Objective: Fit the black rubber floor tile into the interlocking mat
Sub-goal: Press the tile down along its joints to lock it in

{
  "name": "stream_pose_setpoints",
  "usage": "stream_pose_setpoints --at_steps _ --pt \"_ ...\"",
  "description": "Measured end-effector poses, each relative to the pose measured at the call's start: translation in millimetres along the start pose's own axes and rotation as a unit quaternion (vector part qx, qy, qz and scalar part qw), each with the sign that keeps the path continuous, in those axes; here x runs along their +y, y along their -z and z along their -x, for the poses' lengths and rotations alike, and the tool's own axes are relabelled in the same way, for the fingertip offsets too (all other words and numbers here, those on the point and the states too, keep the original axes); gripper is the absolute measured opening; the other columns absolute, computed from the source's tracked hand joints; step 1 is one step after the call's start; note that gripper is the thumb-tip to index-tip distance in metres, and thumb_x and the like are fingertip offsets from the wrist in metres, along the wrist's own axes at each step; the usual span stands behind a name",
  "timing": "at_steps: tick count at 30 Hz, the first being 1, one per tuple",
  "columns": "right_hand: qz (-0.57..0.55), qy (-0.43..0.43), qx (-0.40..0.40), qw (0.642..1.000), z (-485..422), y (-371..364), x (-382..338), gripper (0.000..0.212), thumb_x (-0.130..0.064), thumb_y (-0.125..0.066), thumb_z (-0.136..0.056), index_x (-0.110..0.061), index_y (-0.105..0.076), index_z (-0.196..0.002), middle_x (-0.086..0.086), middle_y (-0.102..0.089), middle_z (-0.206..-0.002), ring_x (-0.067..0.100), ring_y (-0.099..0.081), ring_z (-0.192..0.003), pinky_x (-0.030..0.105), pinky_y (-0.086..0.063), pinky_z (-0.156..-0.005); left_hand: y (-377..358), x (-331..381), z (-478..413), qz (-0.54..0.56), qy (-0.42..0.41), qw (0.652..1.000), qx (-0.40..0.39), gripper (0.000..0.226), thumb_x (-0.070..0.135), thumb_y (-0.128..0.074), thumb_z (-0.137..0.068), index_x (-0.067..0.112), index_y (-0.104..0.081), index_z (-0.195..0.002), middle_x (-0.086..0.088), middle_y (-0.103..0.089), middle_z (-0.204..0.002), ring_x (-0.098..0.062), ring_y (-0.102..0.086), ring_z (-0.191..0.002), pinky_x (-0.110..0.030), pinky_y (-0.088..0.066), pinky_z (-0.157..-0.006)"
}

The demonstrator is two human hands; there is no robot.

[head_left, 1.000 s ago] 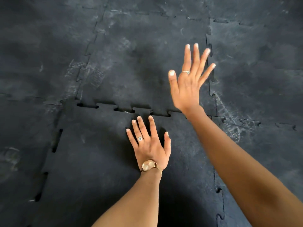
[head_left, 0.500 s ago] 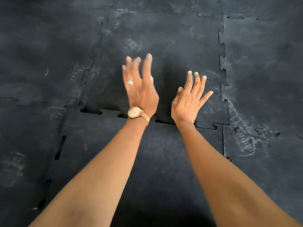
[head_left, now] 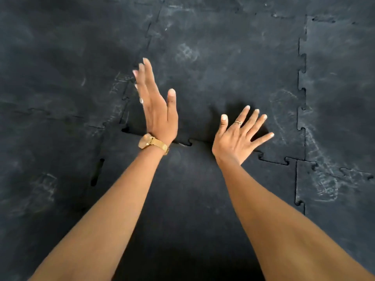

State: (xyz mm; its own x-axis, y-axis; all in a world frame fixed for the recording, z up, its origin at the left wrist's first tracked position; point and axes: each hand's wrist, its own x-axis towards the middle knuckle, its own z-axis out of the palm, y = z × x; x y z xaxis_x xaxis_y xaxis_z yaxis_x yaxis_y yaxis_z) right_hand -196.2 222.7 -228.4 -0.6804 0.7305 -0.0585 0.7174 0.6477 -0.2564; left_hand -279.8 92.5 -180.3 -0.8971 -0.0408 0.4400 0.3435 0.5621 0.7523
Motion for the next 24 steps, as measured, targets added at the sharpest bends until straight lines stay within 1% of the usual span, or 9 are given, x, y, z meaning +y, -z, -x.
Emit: stream_pose_setpoints --at_steps 2,4,8,10,12,14,16,20,24 --pt "0.013 0.007 0.01 1.0 0 -2 4 0.074 -0.058 -0.002 -0.095 -0.013 -0.004 -0.154 0.01 -0.004 -0.162 0.03 0.008 -0.149 0.067 0.004 -0.113 10 -25 -8 -0.149 -0.092 0.984 -0.024 0.066 0.033 -0.04 -0.103 0.007 -0.008 -0.155 -0.019 -0.006 -0.161 -0.037 0.001 -0.149 -0.031 0.009 -0.122" --pt "0.008 0.009 0.015 1.0 3 0 5 0.072 -0.055 -0.006 -0.097 -0.011 -0.002 -0.154 0.011 -0.002 -0.162 0.03 0.008 -0.149 0.068 0.002 -0.112 8 -47 3 -0.309 -0.06 0.94 -0.13 0.067 0.04 -0.033 -0.104 0.011 -0.002 -0.156 -0.023 0.001 -0.161 -0.04 0.004 -0.149 -0.049 0.004 -0.122" --pt "-0.069 0.062 0.101 0.991 10 18 -41 0.069 -0.052 -0.013 -0.1 -0.008 -0.008 -0.153 0.014 -0.01 -0.161 0.035 0.0 -0.148 0.066 0.002 -0.114 0 -61 12 -0.334 -0.007 0.925 -0.182 0.069 0.046 -0.022 -0.101 0.013 0.003 -0.156 -0.024 0.003 -0.161 -0.037 0.005 -0.15 -0.055 0.0 -0.121" --pt "-0.082 0.109 0.122 0.983 21 17 -70 0.066 -0.051 -0.014 -0.101 -0.012 -0.008 -0.154 0.013 -0.011 -0.161 0.035 -0.001 -0.148 0.06 0.006 -0.116 4 -59 4 -0.237 0.014 0.954 -0.185 0.067 0.04 -0.026 -0.102 0.011 0.001 -0.156 -0.021 0.001 -0.162 -0.036 0.006 -0.15 -0.054 -0.004 -0.121" --pt "-0.009 0.136 0.025 0.99 35 2 -77 0.067 -0.054 -0.01 -0.099 -0.017 0.002 -0.154 0.012 0.0 -0.163 0.033 0.008 -0.148 0.063 0.005 -0.115 13 -55 3 -0.038 0.087 0.983 -0.159 0.068 0.033 -0.034 -0.102 0.01 0.001 -0.155 -0.013 0.001 -0.164 -0.029 0.008 -0.151 -0.051 -0.003 -0.122" --pt "0.042 0.131 -0.05 0.989 36 -16 -73 0.073 -0.061 -0.004 -0.095 -0.019 0.009 -0.154 0.009 0.011 -0.162 0.031 0.017 -0.147 0.067 0.005 -0.112 32 -48 -3 0.102 0.163 0.975 -0.111 0.074 0.044 -0.034 -0.102 0.013 0.007 -0.155 -0.008 0.004 -0.164 -0.023 0.006 -0.151 -0.051 -0.003 -0.122" --pt "0.054 0.128 -0.055 0.989 34 -19 -69 0.077 -0.065 0.0 -0.092 -0.019 0.009 -0.154 0.007 0.012 -0.162 0.031 0.018 -0.147 0.068 0.007 -0.111 57 -48 -25 0.134 0.151 0.976 -0.081 0.084 0.054 -0.032 -0.094 0.014 0.01 -0.154 -0.008 0.004 -0.164 -0.022 0.003 -0.152 -0.055 -0.008 -0.121" --pt "0.064 0.131 -0.037 0.989 32 -26 -72 0.08 -0.067 0.003 -0.091 -0.019 0.002 -0.154 0.007 0.005 -0.163 0.032 0.015 -0.147 0.068 0.008 -0.111 84 -67 -60 -0.036 -0.077 0.996 -0.027 0.075 0.054 -0.022 -0.098 0.014 0.007 -0.154 -0.005 0.003 -0.164 -0.029 0.005 -0.151 -0.045 0.006 -0.123" --pt "0.059 0.131 -0.042 0.989 35 -22 -71 0.078 -0.063 0.002 -0.092 -0.017 0.005 -0.154 0.008 0.008 -0.163 0.03 0.015 -0.148 0.068 0.007 -0.111 63 -111 -23 -0.361 -0.018 0.909 -0.209 0.071 0.048 -0.02 -0.101 0.01 0.006 -0.155 -0.023 0.008 -0.161 -0.038 0.009 -0.149 -0.053 0.003 -0.121"
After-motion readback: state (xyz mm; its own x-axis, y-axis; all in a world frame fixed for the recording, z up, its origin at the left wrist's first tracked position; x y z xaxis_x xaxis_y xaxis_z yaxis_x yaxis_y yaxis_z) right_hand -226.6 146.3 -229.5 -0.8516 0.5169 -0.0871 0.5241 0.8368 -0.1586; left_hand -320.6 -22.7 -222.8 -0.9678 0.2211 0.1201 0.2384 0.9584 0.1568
